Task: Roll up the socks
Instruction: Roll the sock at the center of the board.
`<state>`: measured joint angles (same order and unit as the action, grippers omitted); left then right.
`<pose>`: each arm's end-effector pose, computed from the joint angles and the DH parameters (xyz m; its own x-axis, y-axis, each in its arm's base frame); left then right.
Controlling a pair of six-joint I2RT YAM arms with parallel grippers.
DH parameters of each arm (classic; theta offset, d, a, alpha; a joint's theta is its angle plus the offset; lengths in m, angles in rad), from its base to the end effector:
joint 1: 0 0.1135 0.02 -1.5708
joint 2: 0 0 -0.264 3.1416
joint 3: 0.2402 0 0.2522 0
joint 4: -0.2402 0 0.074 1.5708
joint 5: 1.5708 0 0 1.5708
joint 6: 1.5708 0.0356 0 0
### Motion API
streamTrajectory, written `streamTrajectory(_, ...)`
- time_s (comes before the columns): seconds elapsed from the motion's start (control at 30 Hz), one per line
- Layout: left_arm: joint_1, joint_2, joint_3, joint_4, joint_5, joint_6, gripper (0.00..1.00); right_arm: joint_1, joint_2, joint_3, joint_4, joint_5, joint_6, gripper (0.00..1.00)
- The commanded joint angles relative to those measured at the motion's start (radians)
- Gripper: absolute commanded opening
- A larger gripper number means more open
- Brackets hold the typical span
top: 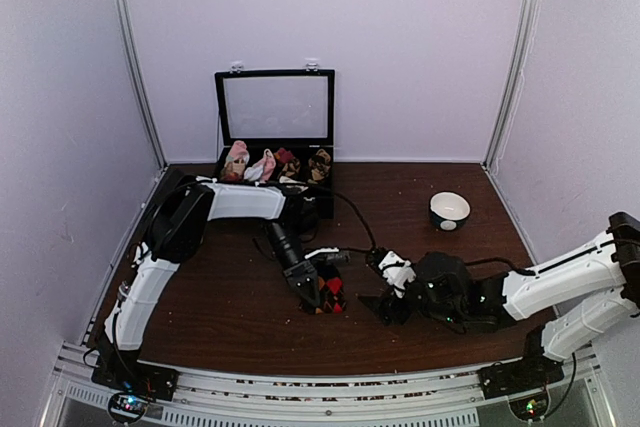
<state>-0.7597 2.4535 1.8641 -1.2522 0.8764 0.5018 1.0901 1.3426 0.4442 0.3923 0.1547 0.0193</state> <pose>0.2966 -0.3194 0.1016 -0.4722 0.8731 -0.1216 0.5918 0.2117 -0.7778 0.1229 0.2238 0.1635 -0.2398 -0.4186 -0.8759 -0.8093 0.5846 -0.0578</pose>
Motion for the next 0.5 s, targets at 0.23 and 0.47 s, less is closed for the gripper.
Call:
streamTrajectory(0.23, 0.023, 0.118, -0.071, -0.059, -0.213, 0.024, 0.0, 0.098, 0.258, 0.16, 0.029, -0.242, -0.418, 0.58)
streamTrajectory(0.47, 0.025, 0.131, -0.041, -0.061, -0.24, 0.017, 0.0, 0.081, 0.402, 0.326, -0.039, -0.36, -0.472, 0.42)
